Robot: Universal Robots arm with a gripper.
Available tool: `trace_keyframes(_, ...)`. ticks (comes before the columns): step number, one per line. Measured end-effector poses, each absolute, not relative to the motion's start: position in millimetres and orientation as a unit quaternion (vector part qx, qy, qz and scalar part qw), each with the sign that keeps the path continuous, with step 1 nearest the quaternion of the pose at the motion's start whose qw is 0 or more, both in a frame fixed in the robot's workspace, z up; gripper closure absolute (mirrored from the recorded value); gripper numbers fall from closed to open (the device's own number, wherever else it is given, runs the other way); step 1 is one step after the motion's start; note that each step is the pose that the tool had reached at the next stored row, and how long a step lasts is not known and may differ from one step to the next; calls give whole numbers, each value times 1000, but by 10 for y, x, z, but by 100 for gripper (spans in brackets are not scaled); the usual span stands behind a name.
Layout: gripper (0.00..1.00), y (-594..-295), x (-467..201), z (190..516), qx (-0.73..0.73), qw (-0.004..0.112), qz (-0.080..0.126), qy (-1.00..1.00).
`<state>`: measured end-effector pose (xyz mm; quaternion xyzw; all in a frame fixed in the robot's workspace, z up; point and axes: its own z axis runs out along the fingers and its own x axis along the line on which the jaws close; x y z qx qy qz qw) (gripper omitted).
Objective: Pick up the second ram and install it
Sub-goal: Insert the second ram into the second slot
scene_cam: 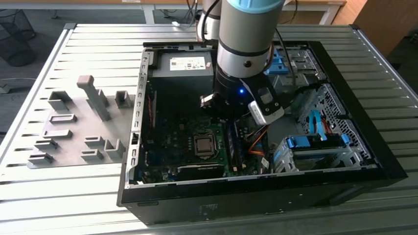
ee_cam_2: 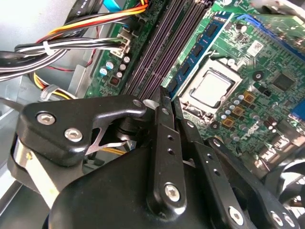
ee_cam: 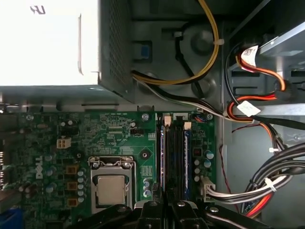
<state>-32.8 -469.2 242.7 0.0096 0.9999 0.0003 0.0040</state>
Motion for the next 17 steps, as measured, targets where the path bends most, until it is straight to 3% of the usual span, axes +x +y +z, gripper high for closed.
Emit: trace_keyframes(17,86,-4696,-303,2266,4,4,2,1000)
